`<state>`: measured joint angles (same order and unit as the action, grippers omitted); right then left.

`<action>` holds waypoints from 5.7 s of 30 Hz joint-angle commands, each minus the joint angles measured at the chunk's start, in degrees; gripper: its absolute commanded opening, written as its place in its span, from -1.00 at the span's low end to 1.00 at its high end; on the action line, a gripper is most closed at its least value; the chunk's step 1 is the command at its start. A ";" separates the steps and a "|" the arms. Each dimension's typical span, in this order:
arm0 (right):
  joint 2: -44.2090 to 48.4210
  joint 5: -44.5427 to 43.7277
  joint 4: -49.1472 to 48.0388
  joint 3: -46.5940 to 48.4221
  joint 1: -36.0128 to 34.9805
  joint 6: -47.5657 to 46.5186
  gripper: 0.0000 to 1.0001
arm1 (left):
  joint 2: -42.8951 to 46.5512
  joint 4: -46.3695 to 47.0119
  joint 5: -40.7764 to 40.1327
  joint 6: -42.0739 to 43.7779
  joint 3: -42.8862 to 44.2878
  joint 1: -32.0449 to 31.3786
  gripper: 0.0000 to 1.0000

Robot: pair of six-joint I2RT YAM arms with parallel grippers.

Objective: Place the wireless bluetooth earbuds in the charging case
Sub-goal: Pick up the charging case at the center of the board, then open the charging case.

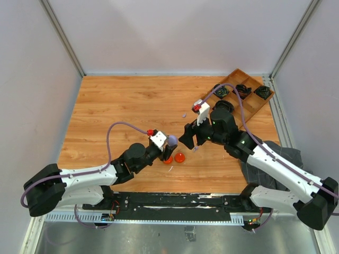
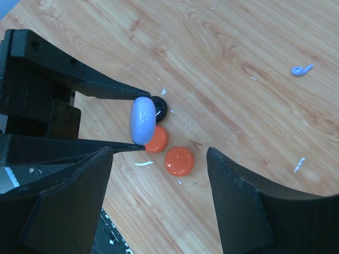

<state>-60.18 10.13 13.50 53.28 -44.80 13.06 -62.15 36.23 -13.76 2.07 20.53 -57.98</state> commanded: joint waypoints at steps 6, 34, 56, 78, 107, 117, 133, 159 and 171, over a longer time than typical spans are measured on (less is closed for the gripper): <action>-5.02 7.43 -1.67 3.06 1.09 2.41 0.33 | 0.68 10.24 4.73 7.03 -1.87 -1.71 -0.09; -5.99 11.64 2.46 6.05 1.17 -3.92 -0.70 | 5.36 2.93 10.42 4.00 -0.79 -1.69 0.40; -8.33 27.18 8.87 14.10 1.60 -21.89 -0.74 | 7.17 4.23 58.62 -11.17 1.71 22.18 0.39; -11.60 30.84 8.93 13.67 1.56 -28.47 -0.73 | -2.88 32.38 63.06 -26.45 -5.00 24.26 -0.14; -11.99 34.41 8.81 14.66 -0.63 -29.49 -0.70 | -4.17 42.10 68.35 -34.10 -5.54 24.12 -0.53; -11.68 31.53 8.78 15.33 -1.10 -29.23 -0.53 | -7.79 52.24 68.68 -39.33 -6.75 24.05 -0.99; -8.33 22.45 6.36 14.55 -1.01 -26.41 0.04 | 0.11 38.80 67.65 -27.62 -8.25 23.97 -0.99; -7.05 9.94 9.95 16.65 -0.84 -18.58 0.38 | 2.95 29.23 53.05 -13.82 -10.95 23.98 -0.99; -12.05 -11.94 15.65 10.45 2.12 -5.95 0.40 | 0.32 41.57 43.87 -9.79 -18.94 23.92 -0.99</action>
<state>-68.90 8.23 25.19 65.23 -44.07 1.15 -60.99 71.37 33.67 -10.68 2.50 -33.63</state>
